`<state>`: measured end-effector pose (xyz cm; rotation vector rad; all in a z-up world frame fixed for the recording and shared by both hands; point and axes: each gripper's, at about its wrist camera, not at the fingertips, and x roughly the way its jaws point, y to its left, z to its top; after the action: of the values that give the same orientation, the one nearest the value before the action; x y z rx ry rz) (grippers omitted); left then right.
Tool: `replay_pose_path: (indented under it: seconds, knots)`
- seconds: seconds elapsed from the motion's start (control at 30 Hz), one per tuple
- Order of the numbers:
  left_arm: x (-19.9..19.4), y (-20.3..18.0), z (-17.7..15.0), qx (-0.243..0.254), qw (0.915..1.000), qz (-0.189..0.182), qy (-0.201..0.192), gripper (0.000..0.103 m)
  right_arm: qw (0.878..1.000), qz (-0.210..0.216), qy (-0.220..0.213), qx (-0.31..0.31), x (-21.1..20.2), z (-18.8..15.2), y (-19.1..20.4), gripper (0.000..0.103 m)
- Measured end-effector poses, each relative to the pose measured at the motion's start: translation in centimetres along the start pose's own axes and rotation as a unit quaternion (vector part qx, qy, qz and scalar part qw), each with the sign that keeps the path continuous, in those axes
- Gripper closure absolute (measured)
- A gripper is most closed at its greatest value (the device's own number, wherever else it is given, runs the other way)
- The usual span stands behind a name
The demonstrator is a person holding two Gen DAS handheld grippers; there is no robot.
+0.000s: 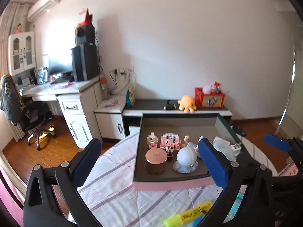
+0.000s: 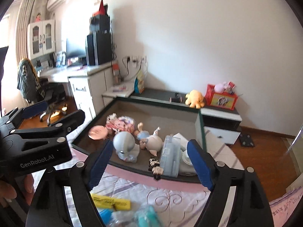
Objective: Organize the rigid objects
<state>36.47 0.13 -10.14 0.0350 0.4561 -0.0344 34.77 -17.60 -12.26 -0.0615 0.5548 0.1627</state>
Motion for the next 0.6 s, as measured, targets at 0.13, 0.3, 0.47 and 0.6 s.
replay_pose_path:
  seconds: [0.13, 0.3, 0.47, 0.6]
  knots:
    - [-6.1, 1.1, -1.0, 0.005, 0.9992, 0.025, -0.032, 0.000, 0.998, 0.004, -0.050, 0.022, -6.4, -0.9, 0.9, 0.016]
    - [-12.7, 2.0, -2.9, 0.002, 0.9979, 0.039, -0.053, 0.000, 0.996, 0.015, -0.084, 0.027, -12.3, -2.3, 2.5, 0.015]
    - [-17.4, 2.4, -4.8, 0.003, 0.9976, 0.036, -0.059, 0.000, 0.994, 0.018, -0.104, 0.021, -16.7, -3.7, 4.3, 0.000]
    - [-20.2, 2.3, -5.4, 0.002, 0.9967, 0.039, -0.071, 0.000, 0.993, 0.017, -0.114, 0.011, -19.3, -4.7, 5.3, 0.000]
